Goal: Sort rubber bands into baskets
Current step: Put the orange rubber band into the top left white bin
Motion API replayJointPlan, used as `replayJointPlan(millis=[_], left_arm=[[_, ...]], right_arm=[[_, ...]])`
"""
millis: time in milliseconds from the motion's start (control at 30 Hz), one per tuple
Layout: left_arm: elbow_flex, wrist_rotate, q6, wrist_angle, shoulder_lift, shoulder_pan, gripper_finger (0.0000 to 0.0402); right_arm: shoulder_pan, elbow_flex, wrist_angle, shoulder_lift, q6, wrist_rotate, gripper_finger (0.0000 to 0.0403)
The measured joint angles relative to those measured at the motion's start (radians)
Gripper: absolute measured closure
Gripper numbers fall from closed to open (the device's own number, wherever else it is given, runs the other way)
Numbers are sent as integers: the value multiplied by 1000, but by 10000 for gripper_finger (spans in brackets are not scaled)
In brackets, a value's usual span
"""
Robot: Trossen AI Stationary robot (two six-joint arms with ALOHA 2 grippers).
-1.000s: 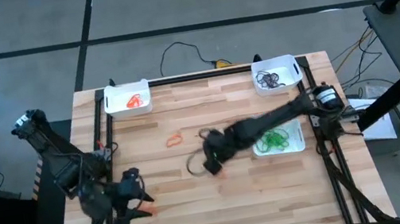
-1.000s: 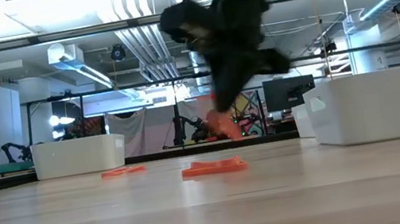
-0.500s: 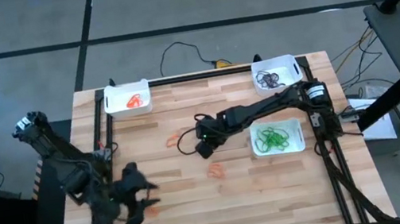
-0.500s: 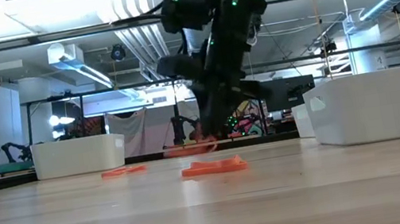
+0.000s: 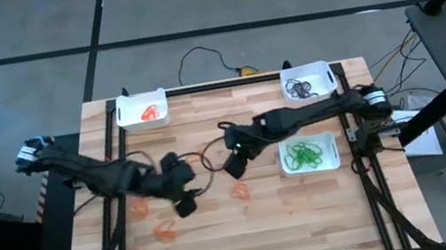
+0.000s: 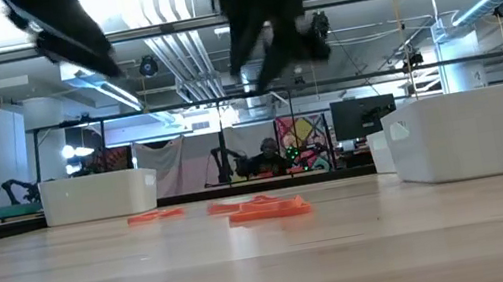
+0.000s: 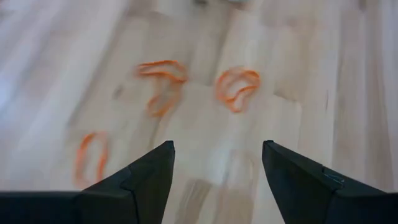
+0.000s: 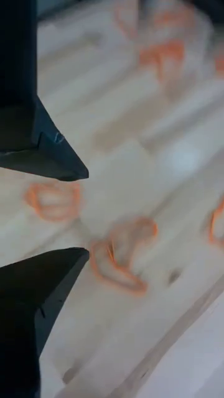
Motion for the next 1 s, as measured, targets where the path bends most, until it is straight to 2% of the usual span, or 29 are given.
replayJointPlan(millis=[133, 200, 400, 533, 700, 800, 900, 1000], left_arm=[[-68, 167, 255, 250, 91, 137, 178], [-91, 219, 351, 355, 134, 205, 183], [-127, 348, 532, 444, 247, 355, 195], [-131, 360, 590, 483, 342, 410, 195], [-124, 384, 587, 607, 452, 441, 195], [-105, 394, 594, 592, 510, 440, 196], [-97, 445, 592, 577, 533, 442, 196], [-104, 410, 555, 570, 545, 438, 202]], right_arm=[[82, 23, -19, -91, -24, 43, 223], [127, 26, -23, -132, 37, 72, 225], [282, 27, -23, -192, 93, 195, 221], [329, 27, -28, -194, 97, 259, 218], [341, 27, -52, -189, 155, 290, 218], [341, 27, -86, -188, 173, 300, 218], [341, 27, -122, -189, 169, 302, 218], [334, 27, -149, -192, 160, 302, 218]])
